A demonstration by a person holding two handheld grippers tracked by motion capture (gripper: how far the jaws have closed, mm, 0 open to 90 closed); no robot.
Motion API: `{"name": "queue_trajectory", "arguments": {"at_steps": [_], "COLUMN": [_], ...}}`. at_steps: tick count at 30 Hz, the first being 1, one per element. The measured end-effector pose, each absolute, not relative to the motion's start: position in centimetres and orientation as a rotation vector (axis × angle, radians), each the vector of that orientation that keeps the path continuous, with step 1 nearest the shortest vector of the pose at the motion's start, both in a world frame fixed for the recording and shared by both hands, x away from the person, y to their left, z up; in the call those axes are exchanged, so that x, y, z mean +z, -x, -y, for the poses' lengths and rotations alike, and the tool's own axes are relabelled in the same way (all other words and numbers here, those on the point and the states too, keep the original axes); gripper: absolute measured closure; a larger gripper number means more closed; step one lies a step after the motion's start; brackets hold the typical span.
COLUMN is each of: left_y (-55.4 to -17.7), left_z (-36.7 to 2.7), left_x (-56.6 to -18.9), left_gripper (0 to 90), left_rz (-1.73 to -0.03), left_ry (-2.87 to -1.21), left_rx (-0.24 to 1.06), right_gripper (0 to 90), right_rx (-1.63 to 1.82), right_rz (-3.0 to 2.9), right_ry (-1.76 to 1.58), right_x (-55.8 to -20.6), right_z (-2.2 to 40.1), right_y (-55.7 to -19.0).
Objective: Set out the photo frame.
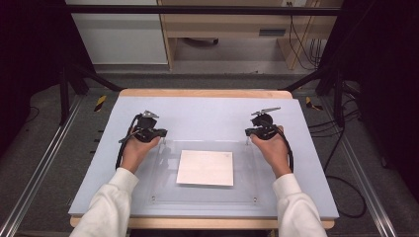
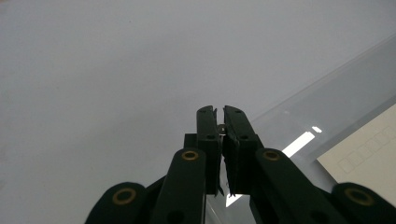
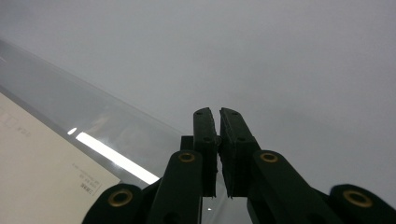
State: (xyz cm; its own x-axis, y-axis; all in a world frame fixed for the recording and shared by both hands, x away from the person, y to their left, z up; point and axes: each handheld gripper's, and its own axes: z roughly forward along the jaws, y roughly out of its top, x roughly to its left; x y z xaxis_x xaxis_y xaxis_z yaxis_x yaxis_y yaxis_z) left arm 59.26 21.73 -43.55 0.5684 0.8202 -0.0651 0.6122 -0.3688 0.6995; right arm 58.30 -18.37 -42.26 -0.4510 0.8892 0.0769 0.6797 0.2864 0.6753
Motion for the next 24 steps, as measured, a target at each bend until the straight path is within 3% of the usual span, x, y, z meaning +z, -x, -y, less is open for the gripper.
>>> {"name": "queue_trajectory", "arguments": {"at_steps": [17,24], "left_y": [-59.8,-59.8], "left_z": [-21.8,-21.7], "left_x": [-43.5,-43.5], "left_gripper": [85.1,85.0], "left_rz": [-1.155,-1.160], "left_ry": [-2.113,-2.118], "left_rx": [0.350,0.352], "right_gripper": [82.6,67.5], "right_rx": [0.991,0.993], "right_rz": [-2.223,-2.162], "right_ry": [-1.406,-1.333], "right_x": [-42.6,-42.1], "right_z": [18.7,19.0], "right_y": [-58.2,-57.4]}}
